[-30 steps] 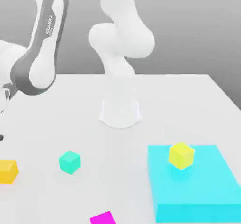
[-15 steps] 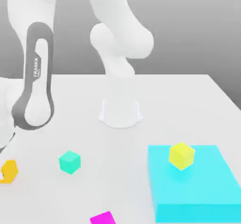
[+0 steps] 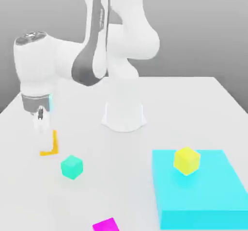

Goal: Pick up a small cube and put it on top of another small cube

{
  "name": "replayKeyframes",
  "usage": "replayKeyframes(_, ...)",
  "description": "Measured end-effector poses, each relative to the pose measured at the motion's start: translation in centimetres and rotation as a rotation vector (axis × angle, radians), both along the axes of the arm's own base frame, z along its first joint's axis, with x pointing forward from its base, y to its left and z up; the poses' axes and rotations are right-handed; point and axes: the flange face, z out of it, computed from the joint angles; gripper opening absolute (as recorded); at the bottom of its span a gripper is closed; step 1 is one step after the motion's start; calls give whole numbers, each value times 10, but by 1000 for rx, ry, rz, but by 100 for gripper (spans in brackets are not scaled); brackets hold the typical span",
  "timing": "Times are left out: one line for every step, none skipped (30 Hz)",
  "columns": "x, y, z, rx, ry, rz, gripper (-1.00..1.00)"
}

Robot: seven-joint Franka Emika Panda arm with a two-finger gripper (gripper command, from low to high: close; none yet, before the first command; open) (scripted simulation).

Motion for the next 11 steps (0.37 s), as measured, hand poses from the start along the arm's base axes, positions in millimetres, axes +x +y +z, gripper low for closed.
replayKeyframes(-4, 7, -2, 2, -1, 20, -100)
replayKeyframes(-5, 11, -8, 2, -2, 30, -100)
replayKeyframes(-5, 12, -15, 3, -2, 34, -100)
replayKeyframes(-5, 13, -23, 3, -2, 37, -100)
replayKeyframes(-6, 13, -31, 3, -2, 38, -100)
replayKeyframes(-6, 14, -39, 2, -2, 39, -100)
replayKeyframes(-6, 14, -48, 2, -2, 40, -100)
replayKeyframes(-6, 15, -56, 3, -2, 40, -100)
replayKeyframes(-7, 15, -62, 3, -2, 40, 100)
replayKeyframes(-7, 15, -62, 3, -2, 41, 100)
replayKeyframes(-7, 15, -62, 3, -2, 40, 100)
